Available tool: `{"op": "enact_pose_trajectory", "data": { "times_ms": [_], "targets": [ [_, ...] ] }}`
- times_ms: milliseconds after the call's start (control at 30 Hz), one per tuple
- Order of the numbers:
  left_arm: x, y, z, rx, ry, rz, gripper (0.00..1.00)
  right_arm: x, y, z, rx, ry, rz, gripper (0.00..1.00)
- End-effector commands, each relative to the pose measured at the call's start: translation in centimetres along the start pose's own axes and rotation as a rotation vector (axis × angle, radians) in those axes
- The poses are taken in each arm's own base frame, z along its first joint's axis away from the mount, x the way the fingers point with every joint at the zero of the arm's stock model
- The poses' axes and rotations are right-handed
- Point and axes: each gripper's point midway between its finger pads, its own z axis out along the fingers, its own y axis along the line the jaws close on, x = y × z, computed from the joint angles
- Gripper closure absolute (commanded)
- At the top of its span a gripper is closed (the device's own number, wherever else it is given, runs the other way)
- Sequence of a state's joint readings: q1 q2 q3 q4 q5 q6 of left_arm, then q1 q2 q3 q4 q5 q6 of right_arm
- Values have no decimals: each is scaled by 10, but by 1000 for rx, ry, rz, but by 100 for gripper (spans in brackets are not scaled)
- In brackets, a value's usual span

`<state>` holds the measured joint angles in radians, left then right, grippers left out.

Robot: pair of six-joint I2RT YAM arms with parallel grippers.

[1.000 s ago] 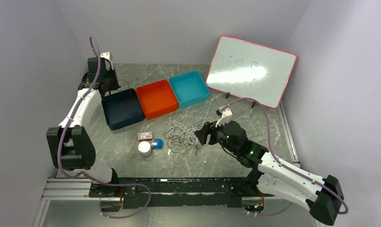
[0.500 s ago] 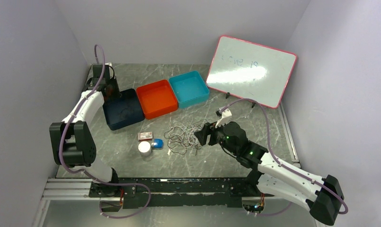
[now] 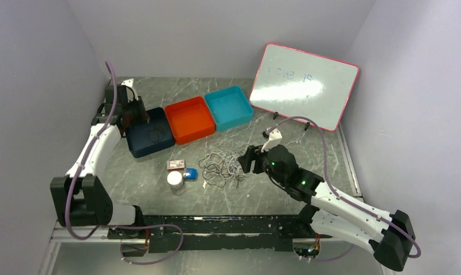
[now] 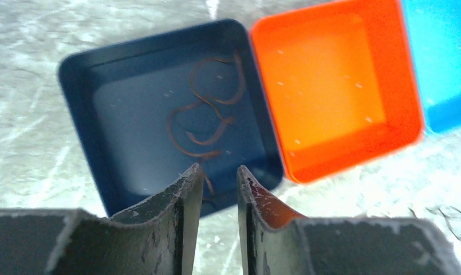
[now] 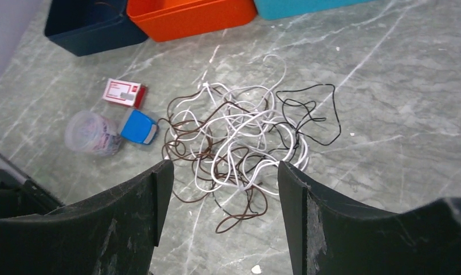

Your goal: Untangle the cables

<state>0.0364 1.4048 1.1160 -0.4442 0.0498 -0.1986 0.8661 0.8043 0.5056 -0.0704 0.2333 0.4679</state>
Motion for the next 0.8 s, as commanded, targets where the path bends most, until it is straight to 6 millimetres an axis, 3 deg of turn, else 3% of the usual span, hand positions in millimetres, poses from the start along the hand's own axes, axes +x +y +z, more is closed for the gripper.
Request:
{"op": "enact_pose_trajectory", "data": {
  "times_ms": [0,167,300,433,767],
  "targets": [
    [23,-51,-26,221,29,-14,67,-6,-7,3,91,55,-27,29],
    [66,-96,-48,295,65,37,65,-3,-1,7,84,114,-47,28],
    [90,-139,-73,459,49,28,61,-1,-3,10,112,129,-27,28],
    [116,-185,-95,627,50,125,58,2,-12,9,174,136,30,29],
    [166,-241,-95,742,124,355,55,28,-7,2,122,148,199,31]
  ]
}}
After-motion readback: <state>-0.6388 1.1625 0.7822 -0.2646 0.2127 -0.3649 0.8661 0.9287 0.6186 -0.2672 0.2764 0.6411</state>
